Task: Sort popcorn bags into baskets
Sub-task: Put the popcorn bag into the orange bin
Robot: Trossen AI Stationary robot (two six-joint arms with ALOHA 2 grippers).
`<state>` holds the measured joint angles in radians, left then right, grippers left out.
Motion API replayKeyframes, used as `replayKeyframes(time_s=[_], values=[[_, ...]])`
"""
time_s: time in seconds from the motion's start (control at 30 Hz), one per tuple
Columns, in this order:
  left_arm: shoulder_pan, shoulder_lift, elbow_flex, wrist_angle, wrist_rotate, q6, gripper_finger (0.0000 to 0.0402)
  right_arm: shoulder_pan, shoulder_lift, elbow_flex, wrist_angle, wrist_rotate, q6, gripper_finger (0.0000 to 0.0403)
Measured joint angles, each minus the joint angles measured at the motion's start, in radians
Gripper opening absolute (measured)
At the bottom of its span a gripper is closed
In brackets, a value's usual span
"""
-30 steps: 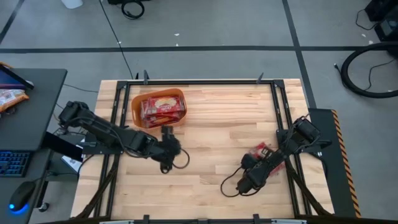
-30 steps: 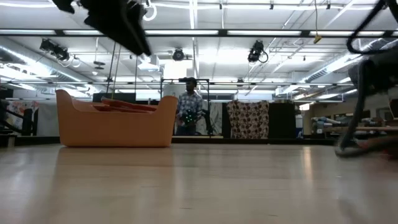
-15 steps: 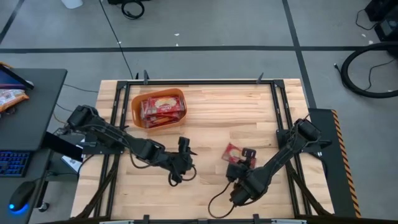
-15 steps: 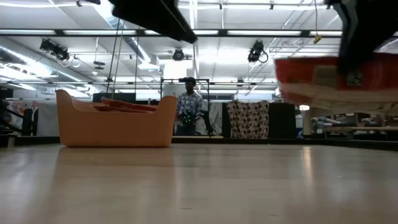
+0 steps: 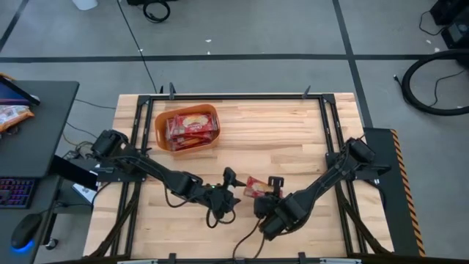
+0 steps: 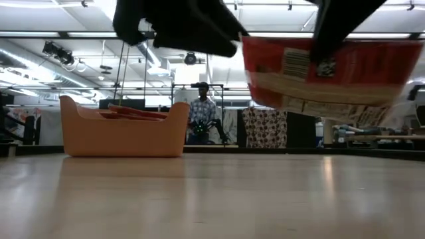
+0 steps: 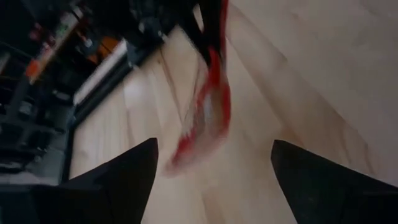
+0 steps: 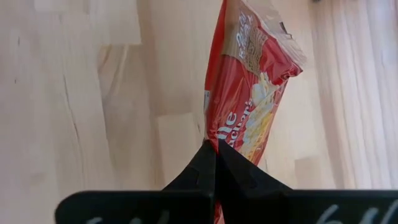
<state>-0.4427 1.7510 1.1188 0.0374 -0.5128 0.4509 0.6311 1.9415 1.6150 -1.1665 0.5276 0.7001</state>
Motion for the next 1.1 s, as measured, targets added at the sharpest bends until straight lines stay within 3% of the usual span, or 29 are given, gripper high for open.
replayKeyframes(time_s=[0.4,1.1], values=[[-0.002,0.012,0.001,0.009,-0.036,0.081,0.0276,-0.122,0.000,0.001,0.154,-0.131,0.009,0.0007],[-0.017,0.012,0.001,-0.126,-0.076,0.086,0.0090,-0.177,-0.011,0.002,0.312,-0.233,-0.083,0.0016]])
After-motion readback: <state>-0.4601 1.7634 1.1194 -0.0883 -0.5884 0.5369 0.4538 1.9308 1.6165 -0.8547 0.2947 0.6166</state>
